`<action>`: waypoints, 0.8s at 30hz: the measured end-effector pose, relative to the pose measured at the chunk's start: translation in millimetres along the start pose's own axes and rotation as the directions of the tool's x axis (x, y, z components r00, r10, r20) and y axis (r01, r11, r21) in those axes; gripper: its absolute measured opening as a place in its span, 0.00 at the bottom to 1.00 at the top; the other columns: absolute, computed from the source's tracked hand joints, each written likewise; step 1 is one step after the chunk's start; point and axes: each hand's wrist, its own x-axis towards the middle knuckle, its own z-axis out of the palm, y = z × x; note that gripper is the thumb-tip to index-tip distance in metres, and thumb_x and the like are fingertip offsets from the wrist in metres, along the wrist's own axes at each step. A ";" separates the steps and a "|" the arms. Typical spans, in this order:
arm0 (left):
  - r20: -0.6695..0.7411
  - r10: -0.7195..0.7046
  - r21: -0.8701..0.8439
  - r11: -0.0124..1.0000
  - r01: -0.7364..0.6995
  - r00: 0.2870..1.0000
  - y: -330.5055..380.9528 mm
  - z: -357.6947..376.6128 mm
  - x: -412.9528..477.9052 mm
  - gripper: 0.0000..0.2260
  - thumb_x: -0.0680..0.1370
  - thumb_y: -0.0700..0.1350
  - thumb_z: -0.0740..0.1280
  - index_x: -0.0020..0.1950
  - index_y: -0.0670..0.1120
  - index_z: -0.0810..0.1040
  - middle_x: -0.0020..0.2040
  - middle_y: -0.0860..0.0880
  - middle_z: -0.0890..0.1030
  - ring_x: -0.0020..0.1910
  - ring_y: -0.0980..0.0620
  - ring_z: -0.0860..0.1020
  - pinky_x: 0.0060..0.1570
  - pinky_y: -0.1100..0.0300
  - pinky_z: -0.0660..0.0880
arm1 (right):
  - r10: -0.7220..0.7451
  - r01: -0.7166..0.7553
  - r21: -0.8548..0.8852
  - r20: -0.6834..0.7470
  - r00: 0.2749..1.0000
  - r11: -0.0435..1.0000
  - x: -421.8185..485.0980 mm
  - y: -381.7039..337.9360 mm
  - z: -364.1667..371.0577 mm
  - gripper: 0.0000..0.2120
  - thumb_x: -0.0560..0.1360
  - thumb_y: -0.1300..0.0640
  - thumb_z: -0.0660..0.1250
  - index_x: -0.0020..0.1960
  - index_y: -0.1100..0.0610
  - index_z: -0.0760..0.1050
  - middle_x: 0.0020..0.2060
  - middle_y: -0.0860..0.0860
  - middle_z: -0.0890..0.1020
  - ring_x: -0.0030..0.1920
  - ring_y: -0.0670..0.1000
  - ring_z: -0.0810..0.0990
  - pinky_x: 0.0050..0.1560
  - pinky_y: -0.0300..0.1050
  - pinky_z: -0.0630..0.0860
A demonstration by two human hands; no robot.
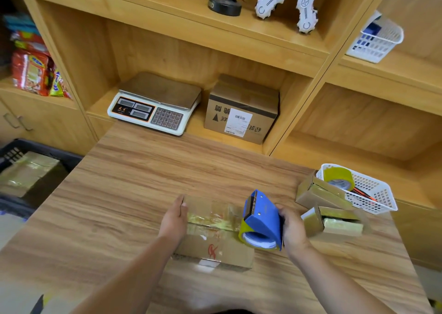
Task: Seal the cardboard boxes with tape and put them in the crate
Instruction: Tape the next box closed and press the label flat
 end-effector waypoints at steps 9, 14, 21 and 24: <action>0.042 0.096 0.453 0.885 -0.104 0.995 13.5 -7.1 -5.5 0.24 0.82 0.48 0.54 0.77 0.43 0.55 0.74 0.41 0.64 0.72 0.44 0.63 0.68 0.54 0.60 | -0.185 0.208 -0.310 0.100 0.978 0.928 9.1 7.9 11.7 0.09 0.65 0.53 0.54 0.29 0.55 0.60 0.28 0.52 0.63 0.34 0.53 0.59 0.39 0.49 0.55; -0.021 0.308 0.302 0.909 -0.288 0.951 54.0 -13.3 -27.2 0.12 0.77 0.44 0.64 0.60 0.50 0.79 0.58 0.53 0.78 0.61 0.54 0.72 0.57 0.65 0.66 | -0.238 0.269 -0.412 0.127 0.963 0.871 16.8 13.0 9.7 0.11 0.67 0.52 0.53 0.26 0.51 0.61 0.27 0.49 0.64 0.33 0.51 0.61 0.39 0.47 0.57; 0.178 0.035 -0.308 0.951 0.021 0.983 98.4 -11.2 -69.7 0.10 0.77 0.46 0.64 0.39 0.53 0.84 0.40 0.58 0.84 0.44 0.64 0.80 0.44 0.69 0.72 | -0.270 0.310 -0.522 0.154 0.951 0.795 24.1 15.5 8.7 0.11 0.68 0.51 0.51 0.27 0.51 0.62 0.26 0.47 0.66 0.33 0.51 0.63 0.39 0.48 0.59; 0.191 -0.008 -0.353 0.933 0.076 0.982 101.4 -10.0 -71.5 0.12 0.79 0.46 0.62 0.41 0.51 0.83 0.39 0.56 0.84 0.38 0.70 0.77 0.35 0.76 0.68 | -0.279 0.322 -0.534 0.162 0.947 0.782 24.3 15.1 9.3 0.12 0.68 0.52 0.51 0.26 0.50 0.63 0.25 0.45 0.66 0.32 0.50 0.63 0.38 0.48 0.59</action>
